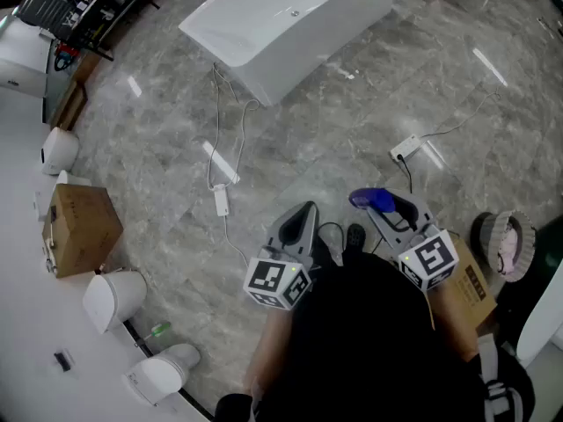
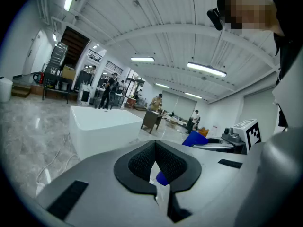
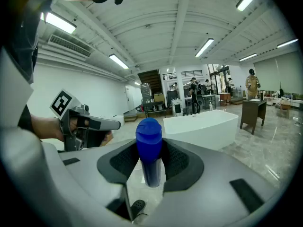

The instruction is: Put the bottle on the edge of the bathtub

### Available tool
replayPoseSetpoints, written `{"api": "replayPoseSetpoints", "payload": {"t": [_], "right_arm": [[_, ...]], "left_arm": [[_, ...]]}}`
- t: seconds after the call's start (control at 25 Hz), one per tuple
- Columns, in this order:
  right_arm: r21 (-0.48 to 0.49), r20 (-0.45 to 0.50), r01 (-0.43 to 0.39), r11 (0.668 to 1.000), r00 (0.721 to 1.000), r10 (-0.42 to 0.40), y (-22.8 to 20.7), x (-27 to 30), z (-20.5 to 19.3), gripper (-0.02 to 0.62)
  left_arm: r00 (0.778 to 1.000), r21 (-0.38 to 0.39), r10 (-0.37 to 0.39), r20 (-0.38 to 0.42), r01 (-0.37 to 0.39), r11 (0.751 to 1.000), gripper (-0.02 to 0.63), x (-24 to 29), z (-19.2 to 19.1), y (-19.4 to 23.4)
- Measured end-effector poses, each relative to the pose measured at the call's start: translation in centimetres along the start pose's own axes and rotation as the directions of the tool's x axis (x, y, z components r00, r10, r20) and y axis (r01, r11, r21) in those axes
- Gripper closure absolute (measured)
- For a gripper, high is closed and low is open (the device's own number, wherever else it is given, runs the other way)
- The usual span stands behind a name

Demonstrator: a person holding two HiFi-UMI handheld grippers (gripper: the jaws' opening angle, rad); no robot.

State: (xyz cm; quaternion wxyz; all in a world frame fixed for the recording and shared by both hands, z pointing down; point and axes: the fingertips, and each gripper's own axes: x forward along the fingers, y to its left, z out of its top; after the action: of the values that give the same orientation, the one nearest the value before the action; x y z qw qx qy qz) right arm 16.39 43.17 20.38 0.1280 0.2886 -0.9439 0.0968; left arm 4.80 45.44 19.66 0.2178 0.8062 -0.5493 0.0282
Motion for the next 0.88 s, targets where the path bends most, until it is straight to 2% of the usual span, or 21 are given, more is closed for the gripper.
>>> {"api": "replayPoseSetpoints", "payload": {"t": [0.44, 0.6, 0.88], "right_arm": [[0.020, 0.019, -0.004, 1.000, 1.000, 0.004, 1.4, 0.6, 0.9, 0.443], [0.088, 0.014, 0.015, 0.996, 1.000, -0.017, 0.4, 0.7, 0.5, 0.443], [0.091, 0.014, -0.023, 0.996, 1.000, 0.022, -0.3, 0.7, 0.3, 0.443]], "left_arm": [[0.999, 0.012, 0.012, -0.032, -0.012, 1.000, 0.595, -1.0, -0.5, 0.6], [0.999, 0.011, 0.023, -0.042, -0.023, 1.000, 0.595, -0.6, -1.0, 0.5], [0.998, 0.010, 0.030, -0.057, -0.029, 1.000, 0.595, 0.6, -1.1, -0.2]]}}
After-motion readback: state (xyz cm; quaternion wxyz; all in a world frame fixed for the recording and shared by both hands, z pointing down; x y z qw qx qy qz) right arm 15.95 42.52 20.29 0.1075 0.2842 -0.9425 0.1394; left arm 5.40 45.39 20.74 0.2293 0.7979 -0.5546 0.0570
